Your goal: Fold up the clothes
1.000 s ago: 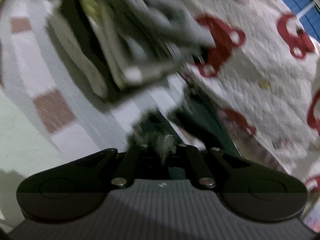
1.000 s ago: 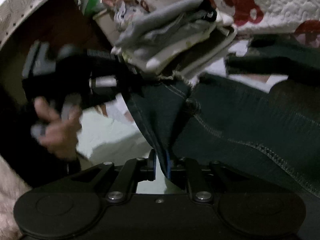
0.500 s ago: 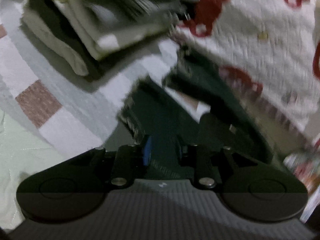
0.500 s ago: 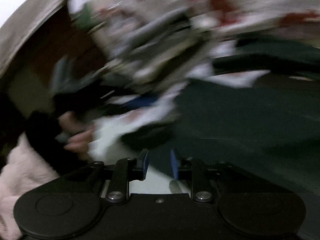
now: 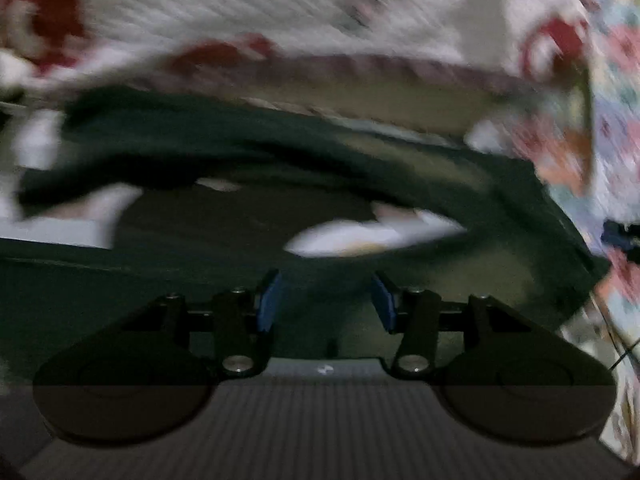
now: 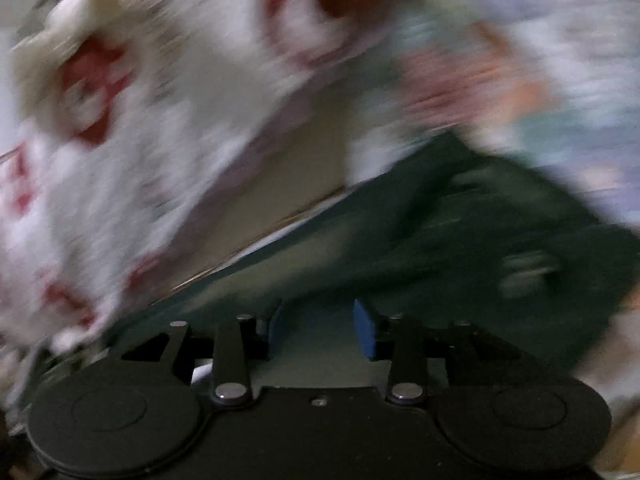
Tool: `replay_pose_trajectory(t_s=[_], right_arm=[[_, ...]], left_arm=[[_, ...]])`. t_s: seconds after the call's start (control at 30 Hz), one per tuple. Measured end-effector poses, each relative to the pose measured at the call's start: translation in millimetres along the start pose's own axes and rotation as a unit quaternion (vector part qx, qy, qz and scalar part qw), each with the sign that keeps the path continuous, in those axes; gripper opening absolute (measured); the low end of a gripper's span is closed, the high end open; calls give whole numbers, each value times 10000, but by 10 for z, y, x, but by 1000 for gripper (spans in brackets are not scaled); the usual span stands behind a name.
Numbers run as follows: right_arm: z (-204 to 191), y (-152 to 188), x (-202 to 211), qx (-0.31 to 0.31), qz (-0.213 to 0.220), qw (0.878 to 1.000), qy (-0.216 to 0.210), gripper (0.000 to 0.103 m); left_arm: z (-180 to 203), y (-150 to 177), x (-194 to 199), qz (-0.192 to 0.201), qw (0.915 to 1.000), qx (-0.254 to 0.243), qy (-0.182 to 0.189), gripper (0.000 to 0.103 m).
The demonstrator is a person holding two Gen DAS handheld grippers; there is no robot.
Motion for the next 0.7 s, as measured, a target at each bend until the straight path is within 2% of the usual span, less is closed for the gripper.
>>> replay_pose_trajectory(t_s=[0.1,0.17,0.3,0.4,0.47,0.57,0.7], right_arm=[[765,-340,277,-238,579,9952,750,49],[1185,-455,379,-397,794,9900,1097,49],[1676,-502,313,-570,841,9879,1174,49],[1699,-526,182,-347,928,9890,1098,49],[1569,-533,130,263,1121,9860,1207,50],[1417,-583,54,1007,1321,9765,1374,60],[1473,-713,-18,815,1468,9746,1479,69]], left_arm=[[351,119,-386,-281,9993,-198,166,48],[534,203,-573,-461,9983,-196,283,48],[652,311,-741,-753,9962,-442,81,48],[670,324,-733,-857,9947,-570,-32,48],[665,311,-749,-941,9934,-637,-144,49],[643,315,-745,-993,9928,-619,-260,49],[619,320,-762,-901,9936,-537,-428,50]])
Point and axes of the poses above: each gripper's, at about its wrist camera, not at the fingertips, and x roughly against the way its jaws point, z to its right, y to its underside, the point moved 8 cm from there along -x, roughly the way its jaws point, and after that the axes turned 15 degrees about -x, right-handed, at the moved point
